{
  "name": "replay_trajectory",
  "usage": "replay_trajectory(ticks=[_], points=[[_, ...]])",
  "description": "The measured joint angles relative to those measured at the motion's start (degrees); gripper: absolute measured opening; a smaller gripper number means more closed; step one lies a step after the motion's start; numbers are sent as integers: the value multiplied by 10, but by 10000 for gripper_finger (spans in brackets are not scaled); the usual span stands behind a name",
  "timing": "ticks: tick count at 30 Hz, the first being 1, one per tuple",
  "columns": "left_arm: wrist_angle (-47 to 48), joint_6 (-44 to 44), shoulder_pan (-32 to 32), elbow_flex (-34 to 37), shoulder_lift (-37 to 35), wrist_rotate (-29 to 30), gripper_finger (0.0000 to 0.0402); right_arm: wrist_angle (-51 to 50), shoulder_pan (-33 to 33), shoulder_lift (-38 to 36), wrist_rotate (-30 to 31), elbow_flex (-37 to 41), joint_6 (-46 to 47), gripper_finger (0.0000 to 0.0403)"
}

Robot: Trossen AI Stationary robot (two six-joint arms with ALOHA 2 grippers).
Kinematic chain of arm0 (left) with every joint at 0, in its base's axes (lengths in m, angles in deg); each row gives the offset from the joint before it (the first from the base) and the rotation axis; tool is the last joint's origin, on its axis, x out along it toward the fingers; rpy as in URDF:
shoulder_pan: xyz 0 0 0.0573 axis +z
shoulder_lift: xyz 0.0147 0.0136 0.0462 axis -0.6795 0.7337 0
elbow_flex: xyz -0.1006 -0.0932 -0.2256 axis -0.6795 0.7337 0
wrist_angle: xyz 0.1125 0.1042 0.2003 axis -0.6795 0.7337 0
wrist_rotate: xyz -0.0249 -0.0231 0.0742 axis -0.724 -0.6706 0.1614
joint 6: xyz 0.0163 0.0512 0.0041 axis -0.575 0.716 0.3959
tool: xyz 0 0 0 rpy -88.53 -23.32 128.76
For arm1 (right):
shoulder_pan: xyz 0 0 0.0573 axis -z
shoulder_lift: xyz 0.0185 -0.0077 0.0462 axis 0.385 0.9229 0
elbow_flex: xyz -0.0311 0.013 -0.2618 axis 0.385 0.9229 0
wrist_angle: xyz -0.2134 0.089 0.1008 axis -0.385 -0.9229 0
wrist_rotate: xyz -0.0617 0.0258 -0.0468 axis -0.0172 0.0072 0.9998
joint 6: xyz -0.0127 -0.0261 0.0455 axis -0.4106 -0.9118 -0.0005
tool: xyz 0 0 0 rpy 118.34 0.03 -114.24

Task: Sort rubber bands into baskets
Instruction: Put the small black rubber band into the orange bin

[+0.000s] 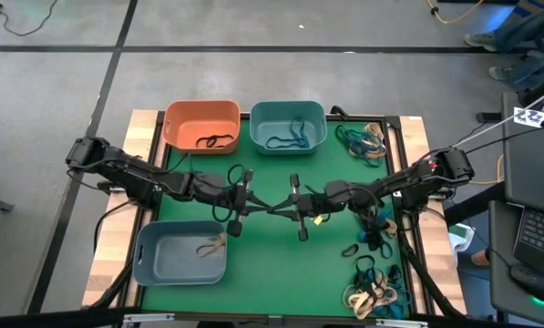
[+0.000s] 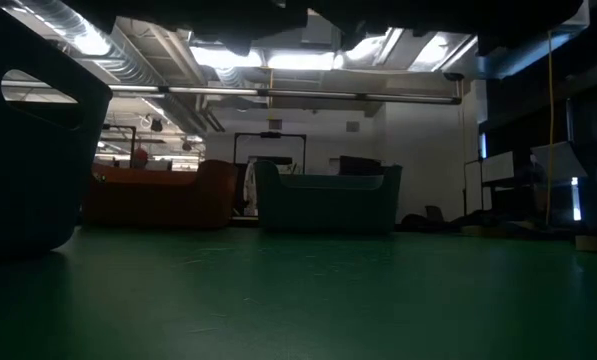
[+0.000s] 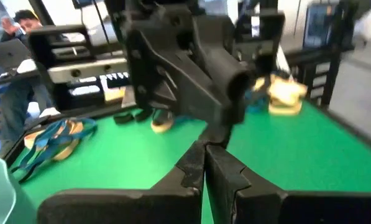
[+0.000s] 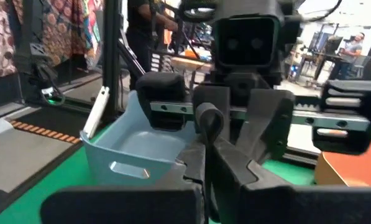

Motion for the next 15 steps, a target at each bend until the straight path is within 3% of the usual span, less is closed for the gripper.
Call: replay_trajectory(ticks=[9, 15], points=[[25, -4, 2, -1, -1, 3, 8, -11, 0, 0, -2, 0, -3, 17], [25, -15, 1, 0, -1, 3, 58, -9, 0, 0, -6, 0, -14, 17]])
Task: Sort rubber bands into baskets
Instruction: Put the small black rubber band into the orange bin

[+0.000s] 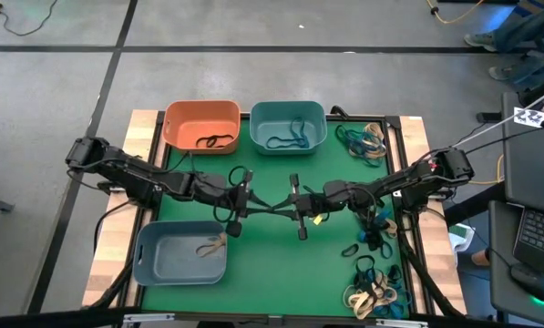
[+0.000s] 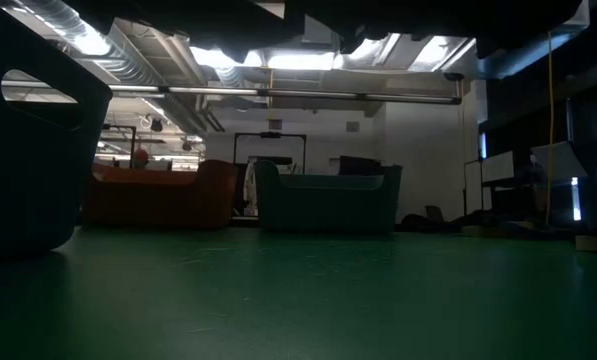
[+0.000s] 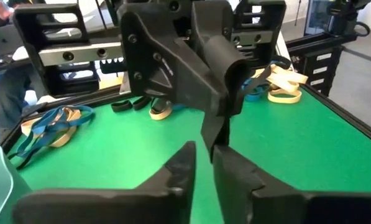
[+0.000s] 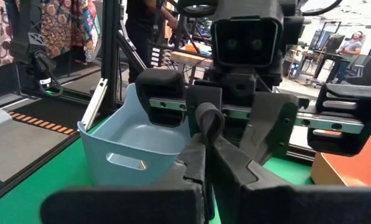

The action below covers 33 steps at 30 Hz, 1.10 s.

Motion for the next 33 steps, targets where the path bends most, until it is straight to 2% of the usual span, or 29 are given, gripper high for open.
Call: replay_trajectory(ticks=[5, 10, 17, 33], points=[[19, -8, -2, 1, -4, 2, 113, 6, 0, -1, -21, -1, 0, 17], [54, -8, -2, 2, -41, 2, 140, 9, 0, -3, -49, -2, 0, 17], [83, -10, -3, 2, -86, 2, 145, 8, 0, -3, -51, -2, 0, 17], [83, -13, -3, 2, -88, 1, 145, -3, 0, -2, -56, -2, 0, 17]])
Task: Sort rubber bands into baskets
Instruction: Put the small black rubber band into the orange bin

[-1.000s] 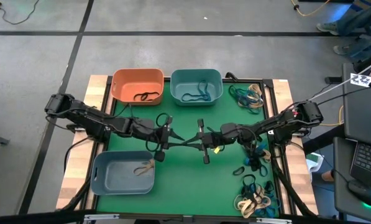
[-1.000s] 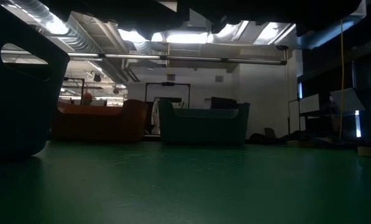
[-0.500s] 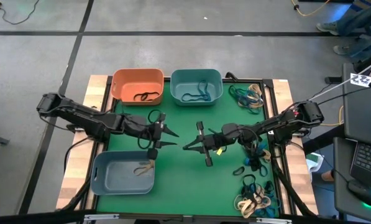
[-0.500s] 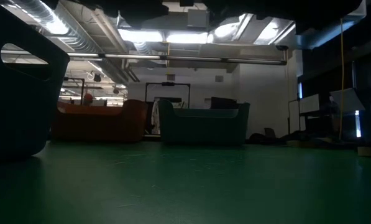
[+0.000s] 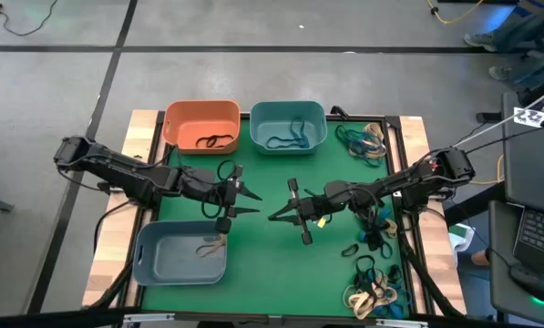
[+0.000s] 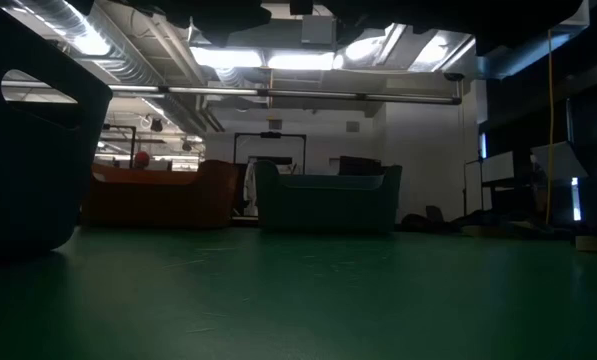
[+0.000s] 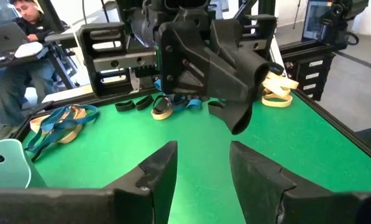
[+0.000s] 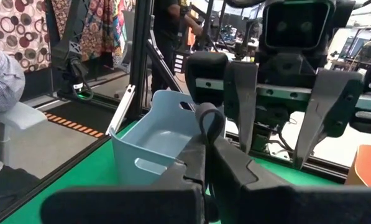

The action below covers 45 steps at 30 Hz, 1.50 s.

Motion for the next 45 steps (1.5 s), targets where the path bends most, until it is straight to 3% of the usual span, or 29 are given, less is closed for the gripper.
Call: replay_trajectory(ticks=[8, 20, 27, 35, 42, 45], points=[[-7, 13, -14, 0, 0, 0, 145, -5, 0, 0, 57, 0, -2, 17], [-38, 5, -20, 0, 5, 4, 145, 9, 0, 0, 62, 0, 0, 17], [-83, 3, -22, -1, 44, 4, 145, 19, 0, 0, 91, 0, 0, 17], [-108, 7, -21, -1, 56, 8, 145, 26, 0, 0, 91, 1, 0, 17], [-116, 6, -21, -1, 56, 77, 145, 29, 0, 0, 71, 1, 1, 17], [-129, 1, -22, -1, 60, 58, 145, 30, 0, 0, 71, 1, 1, 17]])
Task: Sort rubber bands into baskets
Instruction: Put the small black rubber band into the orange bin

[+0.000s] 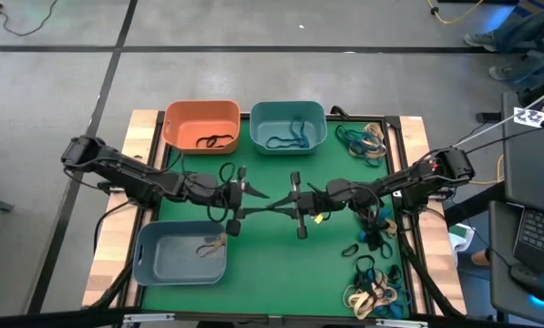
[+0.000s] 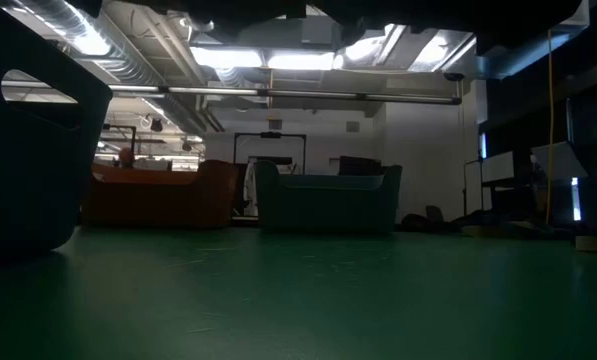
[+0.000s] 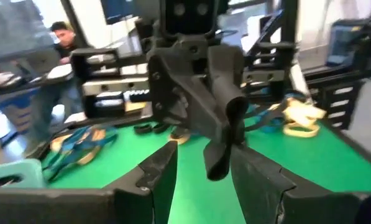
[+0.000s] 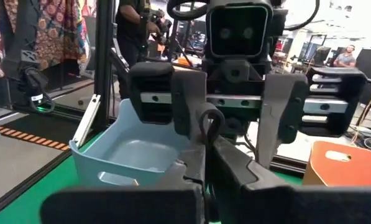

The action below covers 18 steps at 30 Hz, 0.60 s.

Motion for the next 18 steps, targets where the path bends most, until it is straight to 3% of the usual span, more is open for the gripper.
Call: replay_trajectory(ticks=[3, 14, 18], points=[[-18, 0, -3, 0, 12, -57, 145, -2, -1, 0, -1, 0, 0, 17], [-41, -2, -3, 0, 31, -60, 145, -4, -1, 0, -2, 0, 0, 17], [-44, -2, 2, 0, 31, -58, 127, 8, -1, 0, 0, 0, 0, 17]])
